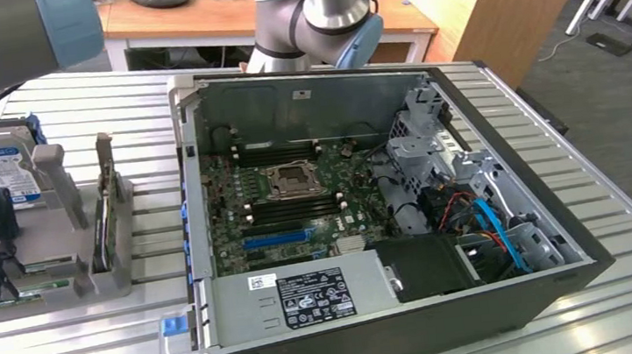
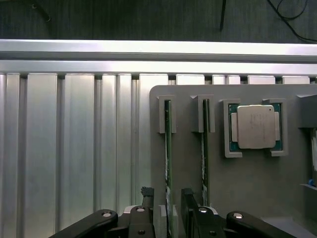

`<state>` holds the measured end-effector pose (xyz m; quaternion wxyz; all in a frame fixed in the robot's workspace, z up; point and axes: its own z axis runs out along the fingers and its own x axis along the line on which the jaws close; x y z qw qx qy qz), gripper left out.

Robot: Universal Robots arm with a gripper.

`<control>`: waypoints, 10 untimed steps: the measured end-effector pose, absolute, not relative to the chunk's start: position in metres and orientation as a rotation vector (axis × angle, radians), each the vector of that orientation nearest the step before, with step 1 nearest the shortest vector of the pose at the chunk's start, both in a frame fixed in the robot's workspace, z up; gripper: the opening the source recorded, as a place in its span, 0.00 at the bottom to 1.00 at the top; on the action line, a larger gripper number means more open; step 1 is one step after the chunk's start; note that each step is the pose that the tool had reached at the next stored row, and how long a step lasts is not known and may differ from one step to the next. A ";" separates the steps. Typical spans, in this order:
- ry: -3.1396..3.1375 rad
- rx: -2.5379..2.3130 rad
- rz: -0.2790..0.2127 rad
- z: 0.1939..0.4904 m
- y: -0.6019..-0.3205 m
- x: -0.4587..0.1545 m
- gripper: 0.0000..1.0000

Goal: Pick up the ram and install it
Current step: 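Pick up the ram and move it above insertion slot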

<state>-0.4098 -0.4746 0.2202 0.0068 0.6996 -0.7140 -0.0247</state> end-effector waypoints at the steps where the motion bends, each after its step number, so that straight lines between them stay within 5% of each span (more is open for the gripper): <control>1: -2.234 2.189 -0.077 0.220 -0.474 -0.410 0.36; 10: -2.234 2.189 -0.078 0.219 -0.473 -0.409 0.36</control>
